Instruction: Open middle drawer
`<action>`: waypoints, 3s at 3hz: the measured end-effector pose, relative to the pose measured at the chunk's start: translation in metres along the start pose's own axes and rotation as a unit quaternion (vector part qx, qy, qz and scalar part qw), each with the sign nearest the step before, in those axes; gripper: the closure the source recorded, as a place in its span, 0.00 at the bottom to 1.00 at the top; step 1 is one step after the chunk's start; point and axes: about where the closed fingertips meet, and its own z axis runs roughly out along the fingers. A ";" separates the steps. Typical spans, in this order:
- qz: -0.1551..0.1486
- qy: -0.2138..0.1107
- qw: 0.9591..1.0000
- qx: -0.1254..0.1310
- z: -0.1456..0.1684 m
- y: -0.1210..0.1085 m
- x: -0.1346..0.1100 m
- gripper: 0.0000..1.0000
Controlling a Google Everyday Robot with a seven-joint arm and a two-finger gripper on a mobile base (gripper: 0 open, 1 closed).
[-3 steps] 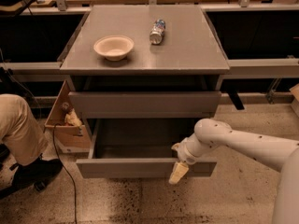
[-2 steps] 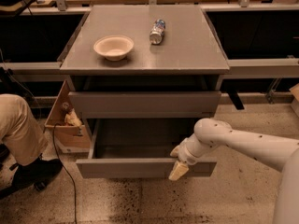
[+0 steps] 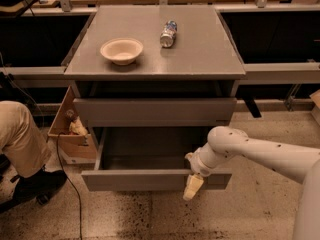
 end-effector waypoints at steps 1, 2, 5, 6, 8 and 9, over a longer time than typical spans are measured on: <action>0.001 0.001 1.000 0.014 -0.012 -0.008 0.002 0.00; 0.014 -0.022 0.999 0.040 -0.041 -0.035 0.013 0.03; 0.065 -0.103 0.990 0.072 -0.073 -0.100 0.035 0.74; 0.103 -0.133 0.984 0.066 -0.047 -0.122 0.038 1.00; 0.134 -0.154 0.978 0.052 -0.018 -0.131 0.040 1.00; 0.145 -0.181 0.972 0.030 0.010 -0.122 0.025 1.00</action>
Offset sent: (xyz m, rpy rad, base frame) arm 0.0616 -0.0673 0.0586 0.0702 -0.1217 -0.1184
